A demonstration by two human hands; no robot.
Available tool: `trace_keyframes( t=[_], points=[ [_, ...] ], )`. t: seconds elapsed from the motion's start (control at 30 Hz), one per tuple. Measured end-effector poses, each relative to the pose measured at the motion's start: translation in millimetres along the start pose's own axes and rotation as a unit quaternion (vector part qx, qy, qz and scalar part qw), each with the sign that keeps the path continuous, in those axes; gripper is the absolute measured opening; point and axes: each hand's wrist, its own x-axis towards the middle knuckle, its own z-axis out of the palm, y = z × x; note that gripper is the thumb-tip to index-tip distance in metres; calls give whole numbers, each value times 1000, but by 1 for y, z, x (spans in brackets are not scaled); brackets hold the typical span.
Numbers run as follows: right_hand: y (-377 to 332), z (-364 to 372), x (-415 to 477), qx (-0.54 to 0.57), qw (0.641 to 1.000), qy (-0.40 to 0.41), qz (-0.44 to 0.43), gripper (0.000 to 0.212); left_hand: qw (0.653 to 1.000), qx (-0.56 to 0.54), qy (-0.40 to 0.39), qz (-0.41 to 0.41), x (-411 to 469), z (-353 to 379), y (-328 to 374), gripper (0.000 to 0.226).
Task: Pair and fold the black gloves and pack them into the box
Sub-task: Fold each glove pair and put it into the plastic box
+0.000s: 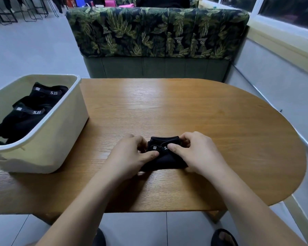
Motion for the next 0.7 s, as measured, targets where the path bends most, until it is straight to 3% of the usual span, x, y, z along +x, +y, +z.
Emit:
trace_keyframes(
  t=[0.23, 0.43, 0.7],
  points=[
    [1, -8, 4, 40, 997, -68, -5, 23, 995, -105, -1, -3, -6, 1, -1, 25],
    [-2, -9, -1, 128, 988, -80, -18, 23, 983, -180, -29, -2, -10, -9, -7, 26],
    [-39, -30, -17, 249, 965, -79, -32, 22, 973, -231, -3, 13, -28, -60, 5, 12]
  ],
)
